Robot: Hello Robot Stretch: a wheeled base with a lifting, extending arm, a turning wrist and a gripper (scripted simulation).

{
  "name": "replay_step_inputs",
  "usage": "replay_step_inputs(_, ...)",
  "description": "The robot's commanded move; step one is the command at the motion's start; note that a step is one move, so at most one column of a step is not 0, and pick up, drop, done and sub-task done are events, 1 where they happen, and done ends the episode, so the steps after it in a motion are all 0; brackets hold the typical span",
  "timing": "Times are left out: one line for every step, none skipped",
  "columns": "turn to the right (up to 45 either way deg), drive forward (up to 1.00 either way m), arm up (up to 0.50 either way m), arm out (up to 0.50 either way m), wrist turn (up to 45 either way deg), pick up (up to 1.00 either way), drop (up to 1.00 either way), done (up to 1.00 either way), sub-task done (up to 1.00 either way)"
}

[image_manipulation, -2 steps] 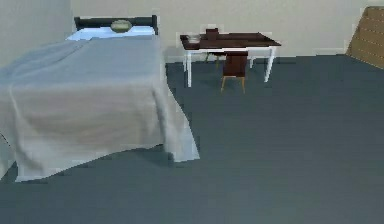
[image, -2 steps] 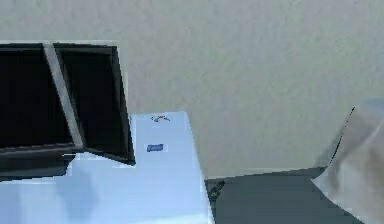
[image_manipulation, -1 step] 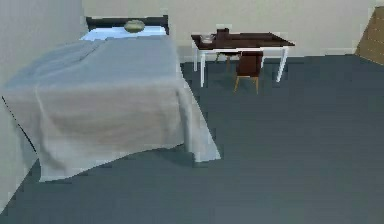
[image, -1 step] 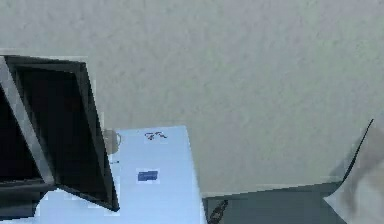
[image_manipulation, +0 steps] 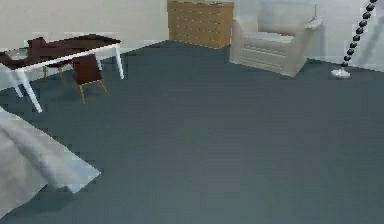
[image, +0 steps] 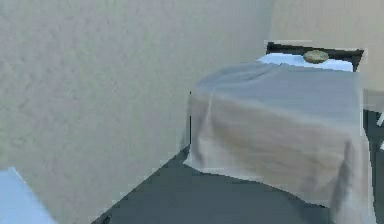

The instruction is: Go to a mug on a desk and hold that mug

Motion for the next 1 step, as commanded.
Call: replay_step_inputs(45.0,0.0,0.0,0.0,0.0,0.0,0.0,0.0,0.0)
